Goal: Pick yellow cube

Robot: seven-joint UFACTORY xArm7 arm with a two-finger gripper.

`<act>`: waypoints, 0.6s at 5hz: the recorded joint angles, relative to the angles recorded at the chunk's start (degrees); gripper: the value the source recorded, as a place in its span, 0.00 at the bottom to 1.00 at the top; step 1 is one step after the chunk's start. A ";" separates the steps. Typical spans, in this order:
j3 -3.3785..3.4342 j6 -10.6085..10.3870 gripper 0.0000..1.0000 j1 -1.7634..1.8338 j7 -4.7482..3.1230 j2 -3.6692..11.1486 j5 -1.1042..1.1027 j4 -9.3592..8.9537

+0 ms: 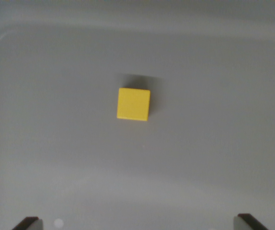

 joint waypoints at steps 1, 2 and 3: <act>0.00 0.00 0.00 0.00 0.00 0.00 0.00 0.00; -0.03 -1.85 0.00 0.06 0.15 1.32 0.02 -0.75; -0.03 -1.85 0.00 0.06 0.15 1.32 0.02 -0.75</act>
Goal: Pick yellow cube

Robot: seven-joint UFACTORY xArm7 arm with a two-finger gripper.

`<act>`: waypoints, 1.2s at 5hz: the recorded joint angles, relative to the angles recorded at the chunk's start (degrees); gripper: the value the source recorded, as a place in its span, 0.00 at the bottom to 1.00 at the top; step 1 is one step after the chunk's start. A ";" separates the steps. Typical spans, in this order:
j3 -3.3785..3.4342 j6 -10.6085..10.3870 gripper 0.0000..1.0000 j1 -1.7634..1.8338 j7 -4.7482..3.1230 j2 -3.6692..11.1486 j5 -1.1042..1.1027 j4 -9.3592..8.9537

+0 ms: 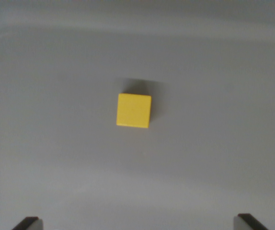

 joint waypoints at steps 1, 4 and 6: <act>-0.03 -2.10 0.00 0.07 0.17 1.50 0.02 -0.86; -0.06 -4.42 0.00 0.15 0.36 3.15 0.04 -1.80; -0.10 -6.88 0.00 0.23 0.56 4.91 0.06 -2.80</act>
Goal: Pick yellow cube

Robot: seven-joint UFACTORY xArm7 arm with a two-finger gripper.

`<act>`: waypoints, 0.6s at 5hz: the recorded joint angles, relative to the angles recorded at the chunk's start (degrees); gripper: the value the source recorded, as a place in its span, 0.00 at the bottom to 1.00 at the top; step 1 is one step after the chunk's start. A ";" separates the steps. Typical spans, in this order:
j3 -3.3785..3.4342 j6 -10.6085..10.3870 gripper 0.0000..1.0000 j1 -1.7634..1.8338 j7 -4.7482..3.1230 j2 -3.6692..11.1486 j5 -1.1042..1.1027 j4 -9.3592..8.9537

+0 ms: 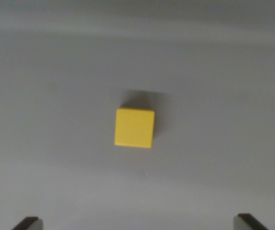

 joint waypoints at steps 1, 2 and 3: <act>-0.04 -2.59 0.00 0.09 0.21 1.85 0.02 -1.05; -0.04 -2.59 0.00 0.09 0.21 1.85 0.02 -1.05; -0.07 -5.21 0.00 0.17 0.43 3.71 0.05 -2.12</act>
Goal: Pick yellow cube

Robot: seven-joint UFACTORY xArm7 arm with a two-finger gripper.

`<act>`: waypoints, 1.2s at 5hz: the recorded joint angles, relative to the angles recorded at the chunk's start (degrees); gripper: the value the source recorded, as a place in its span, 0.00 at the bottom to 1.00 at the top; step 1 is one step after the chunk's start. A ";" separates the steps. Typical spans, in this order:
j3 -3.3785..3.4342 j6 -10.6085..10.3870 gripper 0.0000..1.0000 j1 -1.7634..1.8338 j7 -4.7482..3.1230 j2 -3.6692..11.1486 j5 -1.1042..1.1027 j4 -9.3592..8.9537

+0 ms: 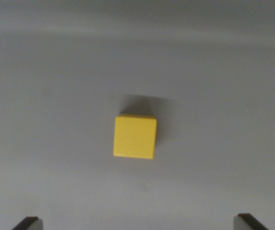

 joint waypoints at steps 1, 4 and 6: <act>0.00 0.00 0.00 0.00 0.00 0.00 0.00 0.00; -0.07 -5.33 0.00 0.18 0.44 3.80 0.05 -2.17; -0.11 -8.07 0.00 0.27 0.66 5.75 0.07 -3.28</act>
